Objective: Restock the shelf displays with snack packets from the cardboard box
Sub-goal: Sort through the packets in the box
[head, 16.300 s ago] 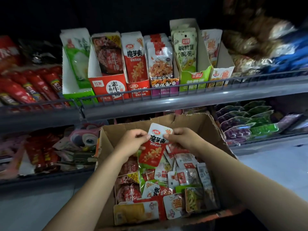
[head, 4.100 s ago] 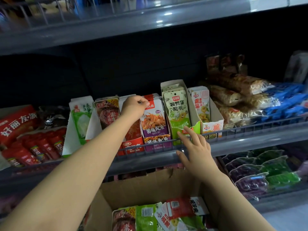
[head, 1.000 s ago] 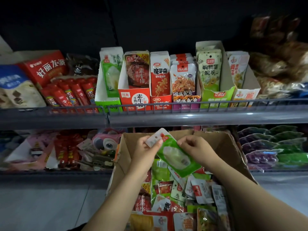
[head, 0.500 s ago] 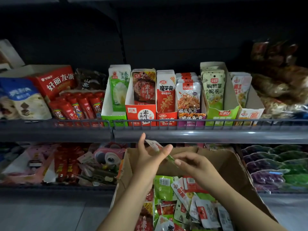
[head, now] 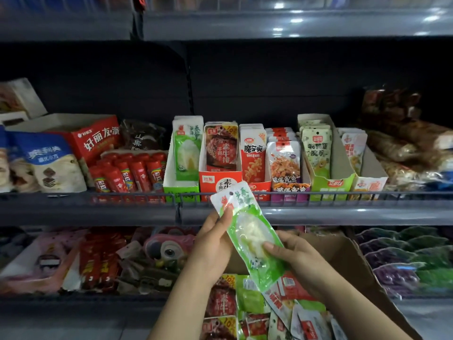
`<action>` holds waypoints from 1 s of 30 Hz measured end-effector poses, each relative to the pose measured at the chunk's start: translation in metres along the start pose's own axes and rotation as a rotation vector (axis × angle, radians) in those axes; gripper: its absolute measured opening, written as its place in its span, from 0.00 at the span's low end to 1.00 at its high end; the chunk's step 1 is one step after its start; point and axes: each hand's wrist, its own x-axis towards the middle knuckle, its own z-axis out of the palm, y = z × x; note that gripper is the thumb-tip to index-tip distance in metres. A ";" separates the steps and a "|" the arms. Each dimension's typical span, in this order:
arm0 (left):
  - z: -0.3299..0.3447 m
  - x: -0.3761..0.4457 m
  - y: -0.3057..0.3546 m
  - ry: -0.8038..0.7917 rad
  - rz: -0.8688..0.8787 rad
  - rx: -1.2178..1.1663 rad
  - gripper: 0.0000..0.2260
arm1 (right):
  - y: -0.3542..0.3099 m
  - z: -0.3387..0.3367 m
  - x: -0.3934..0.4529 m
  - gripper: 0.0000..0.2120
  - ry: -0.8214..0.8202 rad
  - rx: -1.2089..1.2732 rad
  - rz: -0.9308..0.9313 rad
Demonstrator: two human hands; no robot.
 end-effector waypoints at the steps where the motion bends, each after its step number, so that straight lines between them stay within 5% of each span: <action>1: 0.000 -0.001 0.000 0.034 0.013 0.026 0.23 | 0.000 0.004 0.003 0.14 0.051 0.012 -0.016; 5: -0.007 -0.002 -0.003 0.119 0.058 0.386 0.10 | -0.006 0.022 0.015 0.10 0.219 -0.030 -0.103; 8: -0.014 0.002 0.002 0.187 0.070 0.446 0.06 | -0.013 0.035 0.024 0.09 0.230 -0.089 -0.147; 15: -0.030 0.013 0.030 0.405 0.235 0.472 0.12 | -0.044 0.051 0.049 0.08 0.157 -0.226 -0.199; 24: -0.039 0.027 0.045 0.369 0.409 0.560 0.09 | -0.114 0.070 0.101 0.05 0.128 -0.365 -0.231; 30: -0.054 0.041 0.046 0.556 0.763 1.087 0.12 | -0.140 0.084 0.135 0.03 0.169 -0.389 -0.279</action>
